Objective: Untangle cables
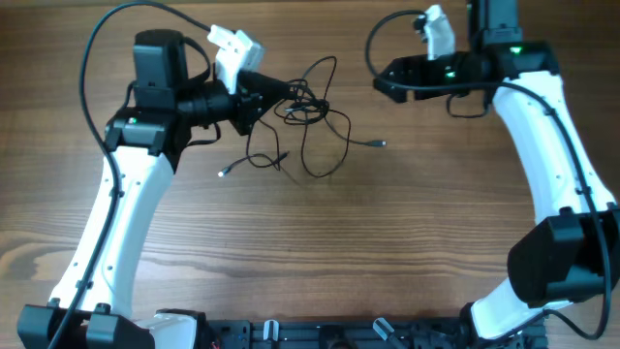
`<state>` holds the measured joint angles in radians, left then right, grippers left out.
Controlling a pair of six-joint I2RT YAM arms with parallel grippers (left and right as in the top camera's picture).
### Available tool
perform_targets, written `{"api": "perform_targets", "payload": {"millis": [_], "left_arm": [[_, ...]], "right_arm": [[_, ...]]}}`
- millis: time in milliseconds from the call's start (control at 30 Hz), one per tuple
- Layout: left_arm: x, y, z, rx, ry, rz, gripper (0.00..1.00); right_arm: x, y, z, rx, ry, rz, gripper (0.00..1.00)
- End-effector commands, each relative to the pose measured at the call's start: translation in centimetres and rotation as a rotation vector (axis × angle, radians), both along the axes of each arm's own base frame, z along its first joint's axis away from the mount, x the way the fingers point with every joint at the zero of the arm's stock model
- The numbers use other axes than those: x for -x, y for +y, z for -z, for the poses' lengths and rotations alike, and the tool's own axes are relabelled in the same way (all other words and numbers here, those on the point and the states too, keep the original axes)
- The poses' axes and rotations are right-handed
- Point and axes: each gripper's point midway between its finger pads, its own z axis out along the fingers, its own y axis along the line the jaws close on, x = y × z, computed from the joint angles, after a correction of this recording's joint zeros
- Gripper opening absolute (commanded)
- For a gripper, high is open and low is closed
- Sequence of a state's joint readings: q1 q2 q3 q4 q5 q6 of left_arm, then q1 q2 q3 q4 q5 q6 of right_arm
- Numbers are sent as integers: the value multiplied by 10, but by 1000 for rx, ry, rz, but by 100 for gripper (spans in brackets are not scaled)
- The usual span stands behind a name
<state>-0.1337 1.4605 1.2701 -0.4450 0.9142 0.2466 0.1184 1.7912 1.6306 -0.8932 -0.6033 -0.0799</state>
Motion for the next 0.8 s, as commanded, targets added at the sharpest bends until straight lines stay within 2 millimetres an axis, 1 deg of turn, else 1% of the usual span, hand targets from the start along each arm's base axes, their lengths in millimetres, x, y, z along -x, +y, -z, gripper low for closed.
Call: {"api": "perform_targets", "payload": {"millis": [0, 33, 100, 167, 233, 267, 367, 500, 667, 767], "left_arm": [[3, -14, -16, 12, -70, 45, 4], [2, -16, -16, 14, -79, 49, 4], [-3, -17, -15, 26, -69, 40, 4], [-5, -17, -11, 24, -60, 40, 4], [-7, -18, -7, 22, -48, 40, 4], [-7, -18, -6, 22, -45, 40, 4], [-11, -18, -2, 21, -40, 40, 4], [-14, -19, 0, 21, -46, 40, 4], [-18, -19, -8, 30, -96, 39, 4], [-20, -19, -10, 37, -99, 35, 4]], "right_arm": [[18, 41, -10, -28, -33, -124, 67], [21, 49, -10, -28, -37, -147, 63], [27, 64, -11, -23, -58, -199, 61], [30, 71, -12, -25, -66, -216, 59], [30, 74, -13, -33, -74, -228, 50], [33, 77, -15, -49, -83, -257, 48], [40, 84, -22, -97, -109, -328, 48], [44, 87, -25, -116, -119, -360, 48], [49, 91, -28, -145, -126, -400, 48], [49, 91, -28, -143, -139, -412, 49]]}}
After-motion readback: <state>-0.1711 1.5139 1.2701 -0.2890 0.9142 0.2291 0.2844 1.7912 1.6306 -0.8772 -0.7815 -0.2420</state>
